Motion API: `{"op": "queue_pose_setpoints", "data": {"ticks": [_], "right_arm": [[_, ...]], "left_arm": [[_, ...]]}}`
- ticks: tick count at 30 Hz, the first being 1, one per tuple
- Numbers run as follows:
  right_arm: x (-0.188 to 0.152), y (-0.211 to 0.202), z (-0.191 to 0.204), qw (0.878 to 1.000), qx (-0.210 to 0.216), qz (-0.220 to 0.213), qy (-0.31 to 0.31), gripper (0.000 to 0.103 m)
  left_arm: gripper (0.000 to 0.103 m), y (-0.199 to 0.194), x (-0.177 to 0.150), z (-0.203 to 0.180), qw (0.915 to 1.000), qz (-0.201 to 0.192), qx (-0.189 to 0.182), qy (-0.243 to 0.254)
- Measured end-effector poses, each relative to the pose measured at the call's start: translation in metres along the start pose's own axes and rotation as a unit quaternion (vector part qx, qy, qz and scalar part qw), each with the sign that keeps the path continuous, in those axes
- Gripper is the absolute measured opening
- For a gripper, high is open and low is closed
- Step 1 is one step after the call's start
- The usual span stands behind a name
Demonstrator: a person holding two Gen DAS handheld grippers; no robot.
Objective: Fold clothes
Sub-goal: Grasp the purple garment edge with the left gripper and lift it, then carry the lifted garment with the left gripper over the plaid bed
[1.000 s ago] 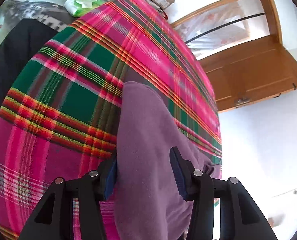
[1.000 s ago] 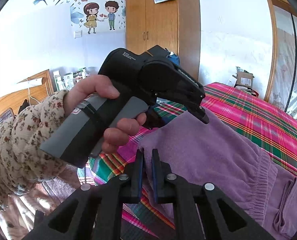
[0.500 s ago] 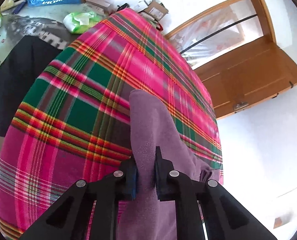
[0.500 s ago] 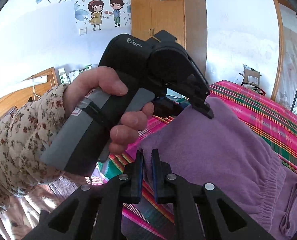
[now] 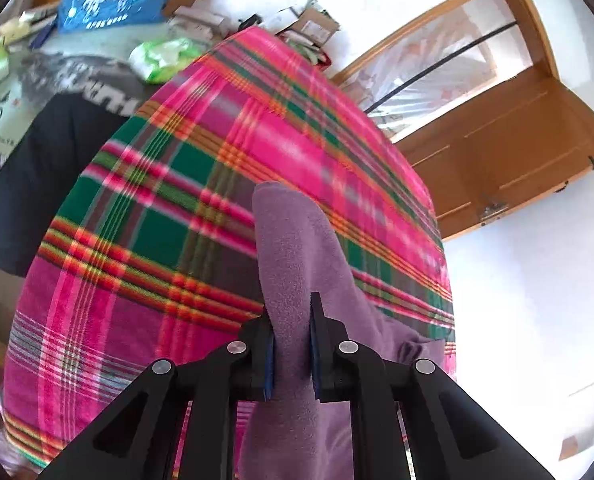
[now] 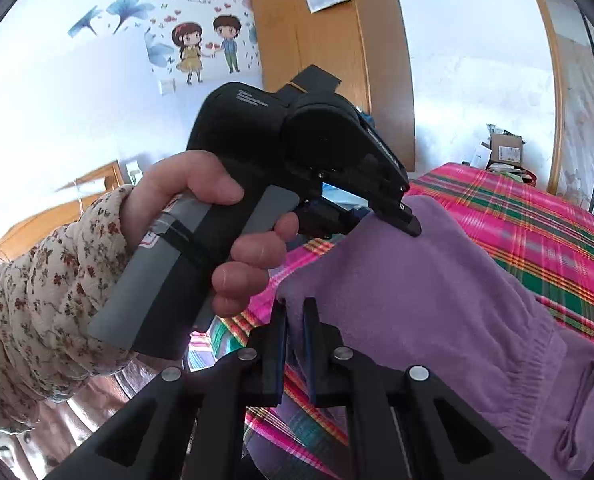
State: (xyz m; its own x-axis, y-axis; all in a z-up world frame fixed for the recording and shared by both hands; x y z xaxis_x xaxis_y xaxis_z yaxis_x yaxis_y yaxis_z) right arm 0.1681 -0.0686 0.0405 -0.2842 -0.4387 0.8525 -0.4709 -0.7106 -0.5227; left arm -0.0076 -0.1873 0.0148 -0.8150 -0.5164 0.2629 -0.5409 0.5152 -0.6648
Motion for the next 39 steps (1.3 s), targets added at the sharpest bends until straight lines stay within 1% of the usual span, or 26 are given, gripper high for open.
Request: {"op": "queue_pose_setpoints", "data": {"ticks": [8, 12, 15, 20, 28, 32, 39], "right_arm": [[0.01, -0.05, -0.025, 0.998, -0.009, -0.049, 0.031, 0.008], [0.008, -0.072, -0.032, 0.997, -0.019, -0.064, 0.041, 0.008], [0.008, -0.092, -0.038, 0.995, -0.029, -0.077, 0.05, 0.008], [0.006, -0.122, -0.066, 0.991, -0.048, -0.098, 0.082, 0.008], [-0.004, -0.163, -0.107, 0.981, -0.095, -0.118, 0.123, 0.008], [-0.011, -0.182, -0.126, 0.974, -0.117, -0.123, 0.147, 0.008], [-0.034, -0.208, -0.154, 0.962, -0.15, -0.128, 0.188, 0.008]], "left_arm": [[0.014, -0.007, -0.008, -0.049, 0.9993, -0.019, 0.006, 0.03], [0.014, -0.009, -0.014, -0.075, 0.9979, -0.028, 0.027, 0.052], [0.014, -0.007, -0.02, -0.098, 0.9969, -0.031, 0.033, 0.064], [0.014, 0.005, -0.031, -0.139, 0.9945, -0.025, 0.026, 0.099], [0.014, 0.04, -0.052, -0.194, 0.9904, 0.006, 0.023, 0.136], [0.014, 0.06, -0.067, -0.217, 0.9877, 0.03, 0.02, 0.152], [0.014, 0.095, -0.085, -0.242, 0.9856, 0.079, 0.015, 0.149]]}}
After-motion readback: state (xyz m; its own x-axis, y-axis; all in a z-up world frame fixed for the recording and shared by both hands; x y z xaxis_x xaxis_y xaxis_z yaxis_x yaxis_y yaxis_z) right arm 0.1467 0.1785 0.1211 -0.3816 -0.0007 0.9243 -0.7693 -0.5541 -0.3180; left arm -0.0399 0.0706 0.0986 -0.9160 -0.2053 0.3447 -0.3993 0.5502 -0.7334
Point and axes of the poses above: each gripper's, at about its wrist camera, not at the fingertips, and y roughly the way its jaws point, z to its left, x to its top, the point moved 5 cm from there along y, roughly the way its jaws point, and after that the axes turned 9 degrees about -y, right-handed, at the moved point
